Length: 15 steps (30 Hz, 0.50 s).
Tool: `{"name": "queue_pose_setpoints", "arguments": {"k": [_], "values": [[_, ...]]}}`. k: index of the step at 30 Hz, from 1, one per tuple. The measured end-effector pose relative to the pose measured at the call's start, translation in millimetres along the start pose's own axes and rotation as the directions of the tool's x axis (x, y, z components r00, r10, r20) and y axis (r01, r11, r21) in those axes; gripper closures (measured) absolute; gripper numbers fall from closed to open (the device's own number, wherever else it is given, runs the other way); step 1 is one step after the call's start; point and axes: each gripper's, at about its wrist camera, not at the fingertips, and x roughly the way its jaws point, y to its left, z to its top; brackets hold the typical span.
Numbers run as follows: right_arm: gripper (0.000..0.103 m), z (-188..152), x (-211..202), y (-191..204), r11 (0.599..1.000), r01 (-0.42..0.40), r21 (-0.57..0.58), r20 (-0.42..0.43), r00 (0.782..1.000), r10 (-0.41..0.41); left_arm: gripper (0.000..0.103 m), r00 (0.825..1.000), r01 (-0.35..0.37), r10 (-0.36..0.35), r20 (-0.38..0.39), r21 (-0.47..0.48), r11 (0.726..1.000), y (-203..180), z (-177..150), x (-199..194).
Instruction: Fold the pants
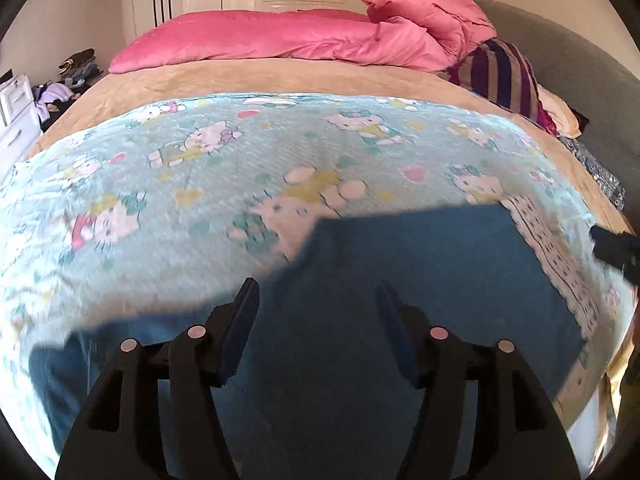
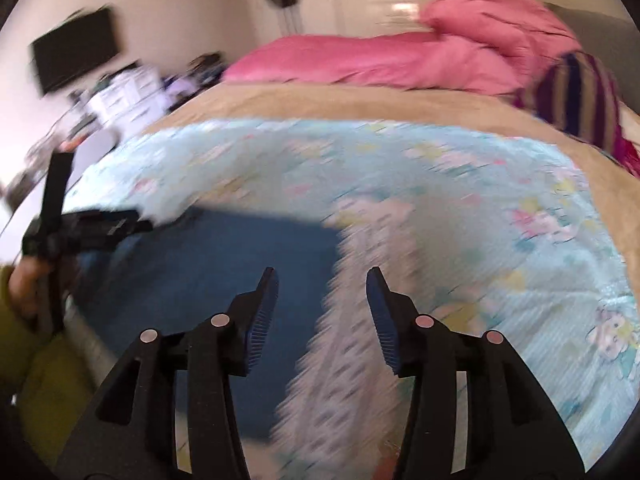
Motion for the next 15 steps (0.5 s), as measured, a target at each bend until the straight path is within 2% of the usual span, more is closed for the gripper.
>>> {"name": "queue_pose_setpoints", "arguments": {"k": [4, 7, 9, 11, 13, 15], "values": [[0.059, -33, 16, 16, 0.998, 0.045, -0.045, -0.106, 0.993, -0.049, 0.033, 0.998, -0.049, 0.05, -0.044, 0.028, 0.998, -11, -28, -5], [0.062, -57, 24, 8, 0.995, 0.097, -0.033, -0.177, 0.979, -0.101, 0.033, 0.992, -0.102, 0.104, -0.075, 0.031, 0.994, -11, -42, -1], [0.063, -68, 19, 4, 0.996, 0.086, -0.024, -0.148, 0.985, -0.088, 0.033, 0.983, -0.143, 0.145, -0.111, 0.028, 0.989, -7, -49, 8], [0.063, -72, 16, 5, 0.995, 0.093, -0.029, -0.136, 0.986, -0.096, 0.024, 0.982, -0.127, 0.121, -0.142, -0.031, 0.991, 6, -59, 19], [0.063, -73, 18, 4, 0.995, 0.096, -0.025, -0.128, 0.987, -0.099, 0.024, 0.988, -0.098, 0.088, -0.126, -0.077, 0.992, 14, -64, 19], [0.063, -73, 17, 3, 0.996, 0.089, -0.007, -0.124, 0.988, -0.089, 0.024, 0.988, -0.105, 0.097, -0.122, -0.066, 0.992, 13, -64, 17]]}}
